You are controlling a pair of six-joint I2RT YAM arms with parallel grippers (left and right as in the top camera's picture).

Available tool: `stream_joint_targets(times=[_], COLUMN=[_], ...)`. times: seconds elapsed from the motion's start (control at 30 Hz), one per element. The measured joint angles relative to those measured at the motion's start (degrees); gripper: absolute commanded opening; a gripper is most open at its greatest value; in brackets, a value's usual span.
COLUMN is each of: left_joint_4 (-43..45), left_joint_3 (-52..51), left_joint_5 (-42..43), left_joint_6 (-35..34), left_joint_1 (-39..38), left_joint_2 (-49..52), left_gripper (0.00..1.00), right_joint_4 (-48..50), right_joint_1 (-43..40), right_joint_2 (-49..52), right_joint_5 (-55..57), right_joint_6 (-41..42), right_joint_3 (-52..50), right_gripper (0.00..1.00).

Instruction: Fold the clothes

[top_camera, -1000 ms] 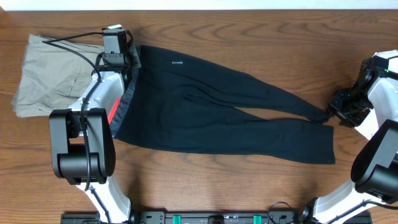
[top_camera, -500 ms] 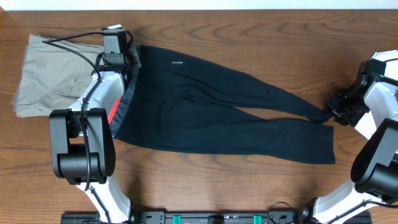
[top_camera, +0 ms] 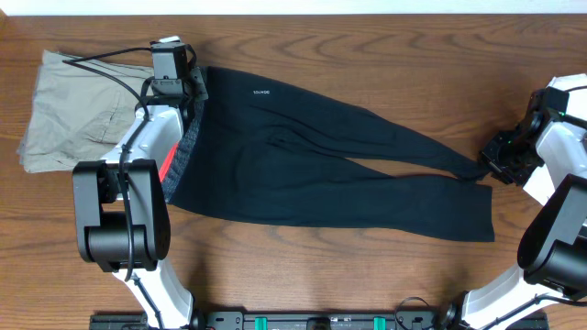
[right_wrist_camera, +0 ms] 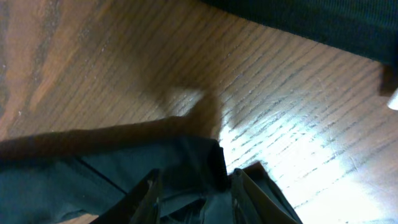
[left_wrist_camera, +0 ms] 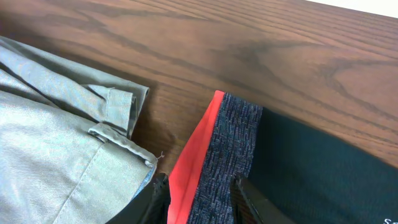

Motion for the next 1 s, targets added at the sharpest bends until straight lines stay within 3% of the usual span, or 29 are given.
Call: stream_joint_targets(times=[0.43, 0.53, 0.57, 0.8, 1.0], left_joint_4=[0.0, 0.0, 0.0, 0.0, -0.3], left_joint_3=[0.0, 0.0, 0.0, 0.0, 0.0], left_joint_5=[0.0, 0.0, 0.0, 0.0, 0.0], left_joint_6=[0.0, 0.0, 0.0, 0.0, 0.0], left_joint_1=[0.0, 0.0, 0.0, 0.0, 0.0], left_joint_2=[0.0, 0.0, 0.0, 0.0, 0.0], left_gripper=[0.35, 0.34, 0.35, 0.35, 0.35], right_joint_4=[1.5, 1.7, 1.9, 3.1, -1.2], right_joint_1=[0.0, 0.0, 0.0, 0.0, 0.0], right_joint_2=[1.2, 1.5, 1.5, 1.6, 1.7], right_joint_5=[0.0, 0.0, 0.1, 0.0, -0.1], right_joint_6=[0.7, 0.7, 0.8, 0.8, -0.6], right_joint_3=[-0.2, -0.2, -0.2, 0.6, 9.3], right_gripper=[0.24, 0.03, 0.01, 0.01, 0.01])
